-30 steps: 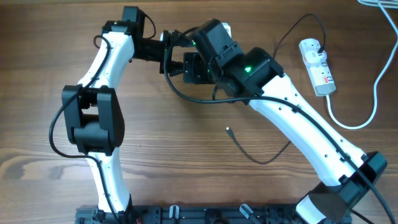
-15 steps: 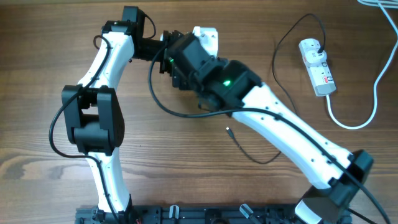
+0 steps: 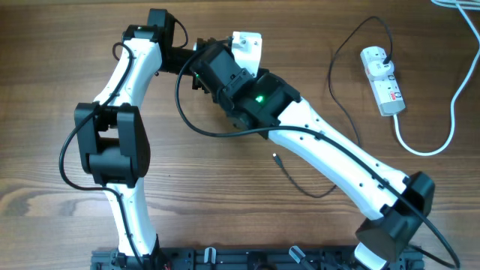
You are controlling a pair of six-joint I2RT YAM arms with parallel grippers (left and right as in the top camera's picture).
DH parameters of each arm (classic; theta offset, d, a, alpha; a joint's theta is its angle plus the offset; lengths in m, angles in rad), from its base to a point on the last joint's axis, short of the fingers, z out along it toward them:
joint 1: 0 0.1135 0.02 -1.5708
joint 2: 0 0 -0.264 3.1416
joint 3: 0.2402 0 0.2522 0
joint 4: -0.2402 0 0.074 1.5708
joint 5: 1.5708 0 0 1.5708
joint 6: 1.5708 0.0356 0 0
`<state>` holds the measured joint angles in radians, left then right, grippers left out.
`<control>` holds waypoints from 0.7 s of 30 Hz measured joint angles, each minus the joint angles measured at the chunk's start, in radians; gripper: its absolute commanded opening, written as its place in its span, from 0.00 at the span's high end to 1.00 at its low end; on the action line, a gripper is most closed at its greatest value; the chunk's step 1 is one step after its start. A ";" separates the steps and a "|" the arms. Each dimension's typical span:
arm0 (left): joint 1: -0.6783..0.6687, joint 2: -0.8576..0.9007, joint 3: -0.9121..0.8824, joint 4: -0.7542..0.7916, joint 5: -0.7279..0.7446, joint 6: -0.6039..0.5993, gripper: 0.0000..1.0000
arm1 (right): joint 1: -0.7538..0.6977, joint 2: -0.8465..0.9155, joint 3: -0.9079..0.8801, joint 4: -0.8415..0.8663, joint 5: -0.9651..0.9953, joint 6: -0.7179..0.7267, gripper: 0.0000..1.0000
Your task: Plug charger to phone and switch on socket
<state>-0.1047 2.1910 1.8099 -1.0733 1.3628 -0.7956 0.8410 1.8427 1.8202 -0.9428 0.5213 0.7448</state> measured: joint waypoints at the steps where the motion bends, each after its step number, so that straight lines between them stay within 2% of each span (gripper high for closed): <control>1: 0.000 0.000 0.000 0.000 0.000 0.000 0.33 | 0.000 0.005 0.000 0.001 0.000 0.000 0.37; 8: 0.000 0.000 0.000 0.000 0.003 0.000 0.33 | 0.000 0.011 0.000 0.018 0.004 0.000 0.39; 13: 0.000 0.000 0.000 0.000 0.007 0.000 0.32 | 0.000 0.011 0.000 0.036 0.021 0.002 0.48; 21: 0.000 0.000 0.000 0.000 0.007 0.000 0.33 | 0.000 0.027 0.000 0.043 0.041 0.022 0.43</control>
<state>-0.1047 2.1906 1.8099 -1.0737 1.3701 -0.7952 0.8410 1.8694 1.8202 -0.8993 0.5621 0.7666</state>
